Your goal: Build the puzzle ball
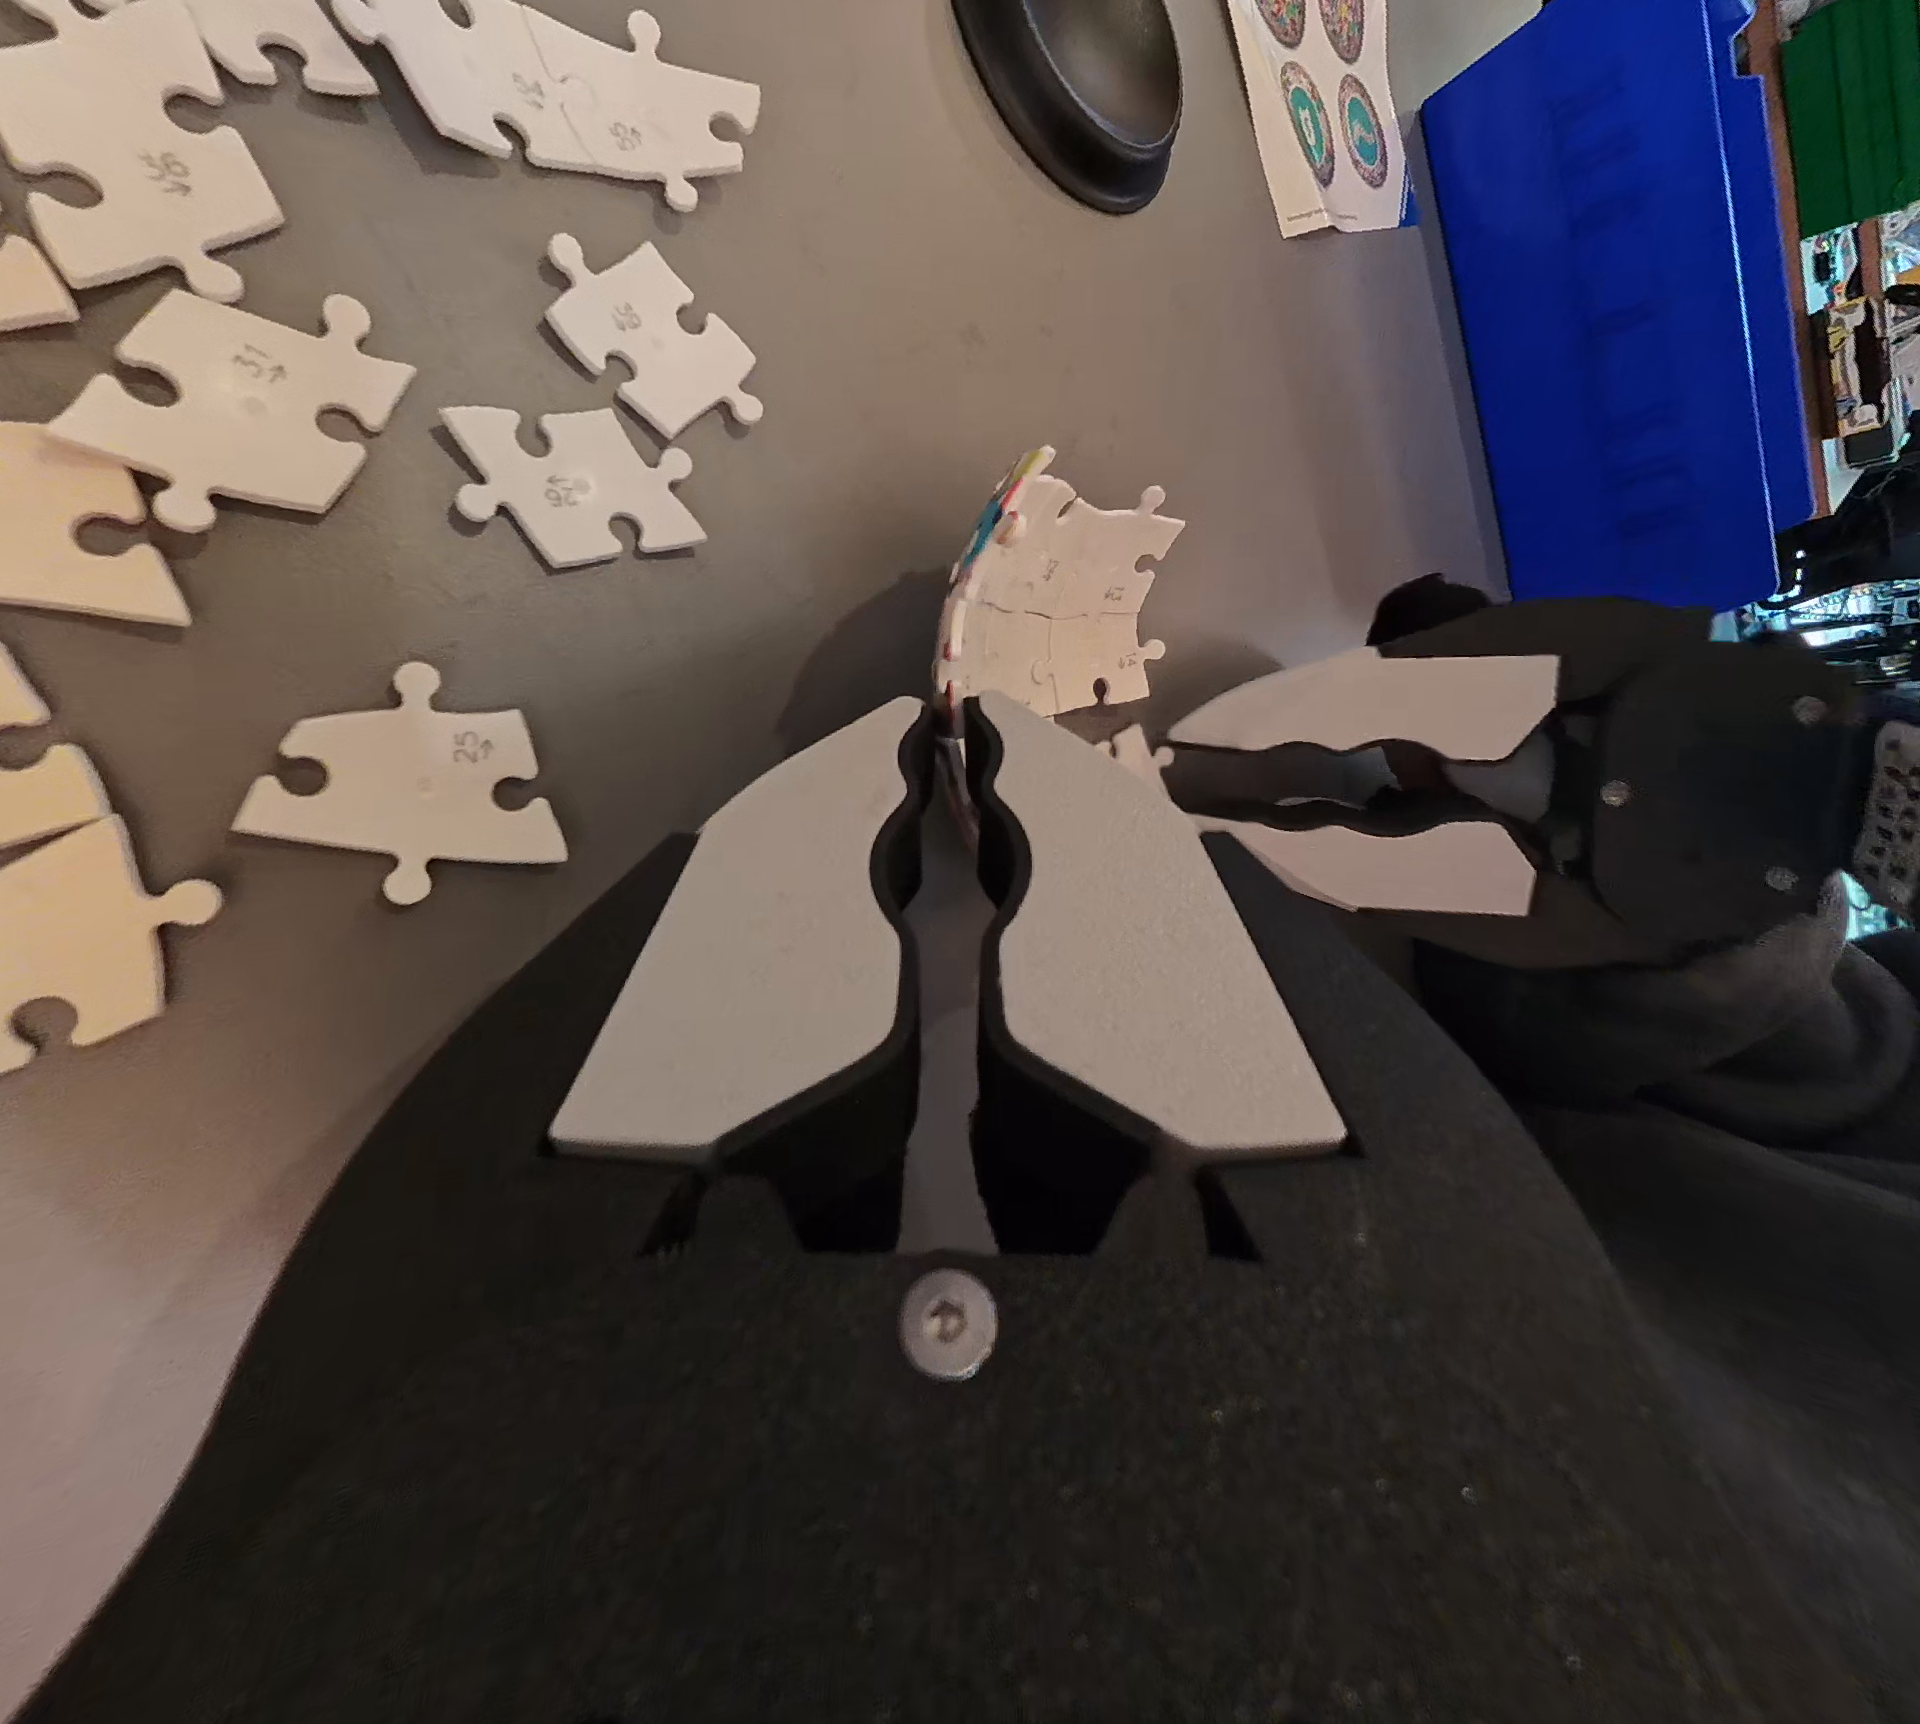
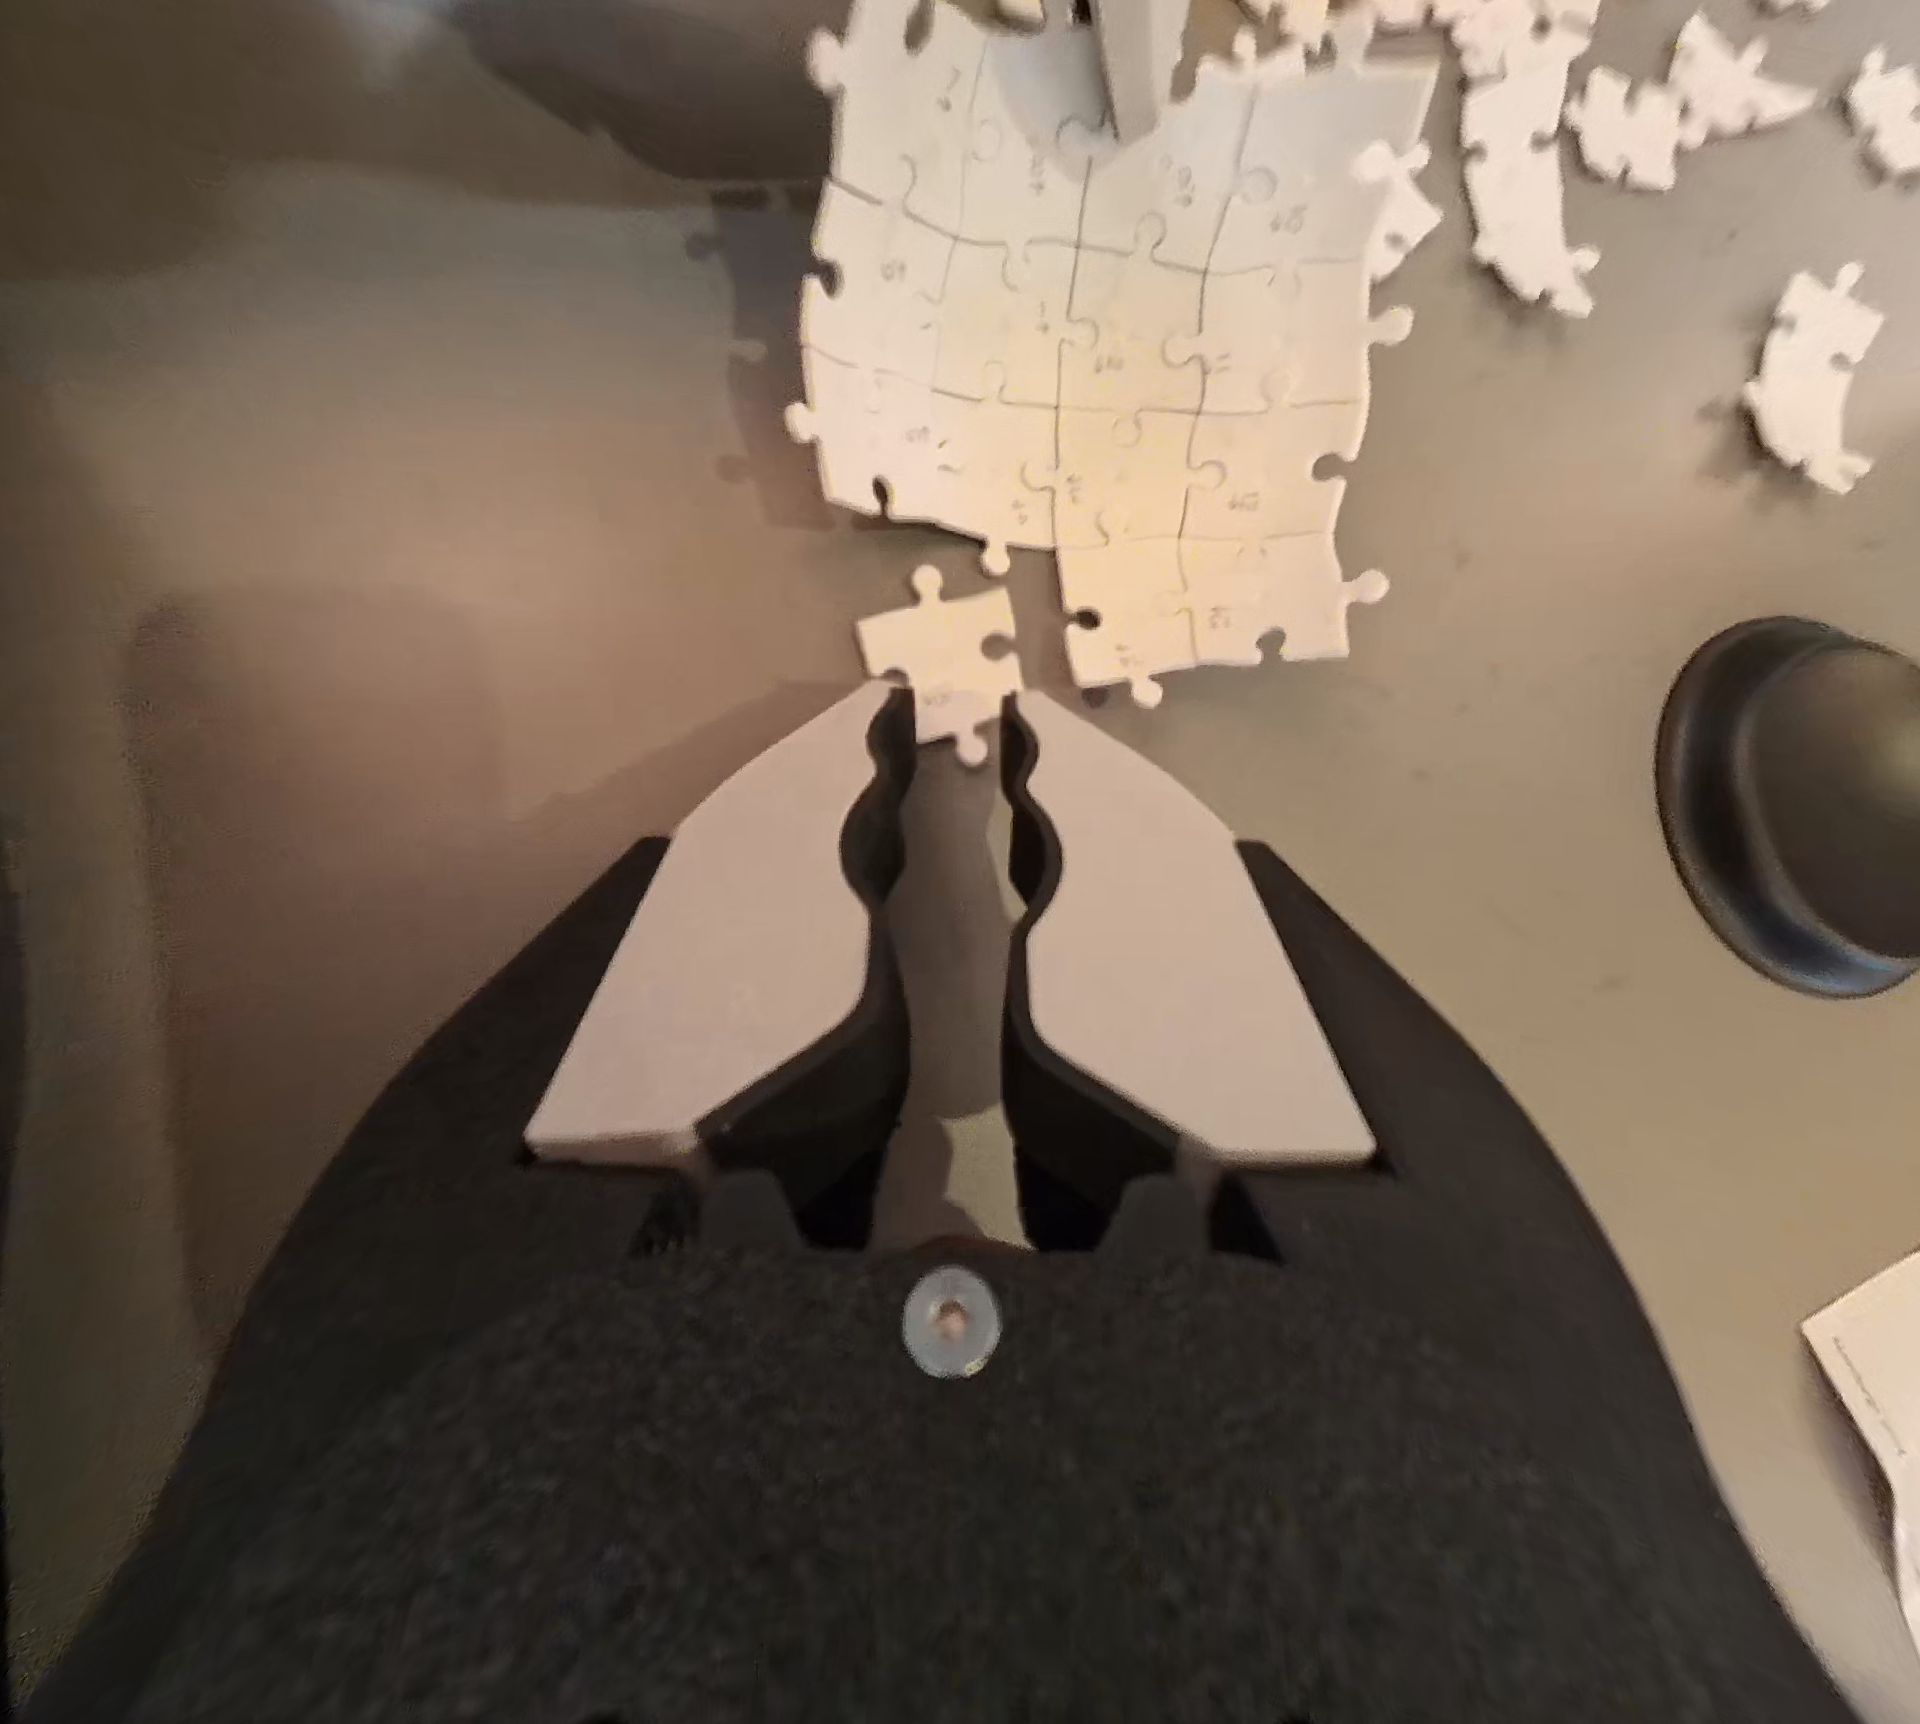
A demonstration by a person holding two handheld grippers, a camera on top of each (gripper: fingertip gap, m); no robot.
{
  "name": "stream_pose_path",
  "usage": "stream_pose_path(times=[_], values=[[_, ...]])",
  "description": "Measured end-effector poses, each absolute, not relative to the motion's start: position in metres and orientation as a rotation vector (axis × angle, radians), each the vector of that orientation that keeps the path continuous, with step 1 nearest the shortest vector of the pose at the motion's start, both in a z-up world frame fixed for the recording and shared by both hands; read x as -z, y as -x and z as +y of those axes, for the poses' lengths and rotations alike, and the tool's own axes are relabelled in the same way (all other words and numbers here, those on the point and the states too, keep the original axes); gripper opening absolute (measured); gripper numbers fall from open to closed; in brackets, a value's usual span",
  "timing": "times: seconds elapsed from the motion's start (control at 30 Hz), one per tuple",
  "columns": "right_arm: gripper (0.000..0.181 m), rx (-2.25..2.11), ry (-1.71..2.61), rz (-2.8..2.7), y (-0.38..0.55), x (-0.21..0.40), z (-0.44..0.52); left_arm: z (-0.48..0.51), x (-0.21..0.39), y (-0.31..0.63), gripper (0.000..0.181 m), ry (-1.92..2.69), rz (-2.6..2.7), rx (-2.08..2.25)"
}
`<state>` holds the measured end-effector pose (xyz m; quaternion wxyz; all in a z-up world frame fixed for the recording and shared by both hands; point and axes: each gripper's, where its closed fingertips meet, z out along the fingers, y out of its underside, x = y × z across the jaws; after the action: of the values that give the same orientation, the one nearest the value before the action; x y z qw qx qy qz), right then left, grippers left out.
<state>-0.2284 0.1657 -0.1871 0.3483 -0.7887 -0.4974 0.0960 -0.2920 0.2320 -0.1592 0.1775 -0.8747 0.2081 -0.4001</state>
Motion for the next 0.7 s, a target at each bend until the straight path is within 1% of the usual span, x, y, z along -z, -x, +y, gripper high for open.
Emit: stream_pose_path(times=[0.1, 0.43, 0.5, 0.6, 0.7], values=[[0.013, -0.354, 2.114, -1.247, 0.23, 0.191, 0.16, 0.232, 0.159, 0.292, 0.004, 2.474, 0.592, 1.134], [0.017, -0.39, 2.078, -1.227, 0.233, 0.179, 0.156, 0.231, 0.158, 0.291, 0.004, 2.474, 0.599, 1.136], [0.017, -0.375, 2.106, -1.217, 0.225, 0.181, 0.161, 0.231, 0.158, 0.292, 0.005, 2.472, 0.596, 1.135], [0.015, -0.468, 2.2, -1.217, 0.222, 0.192, 0.154, 0.232, 0.156, 0.294, 0.004, 2.466, 0.59, 1.129], [0.015, -0.478, 2.158, -1.211, 0.228, 0.189, 0.152, 0.233, 0.156, 0.295, 0.004, 2.465, 0.584, 1.123]])
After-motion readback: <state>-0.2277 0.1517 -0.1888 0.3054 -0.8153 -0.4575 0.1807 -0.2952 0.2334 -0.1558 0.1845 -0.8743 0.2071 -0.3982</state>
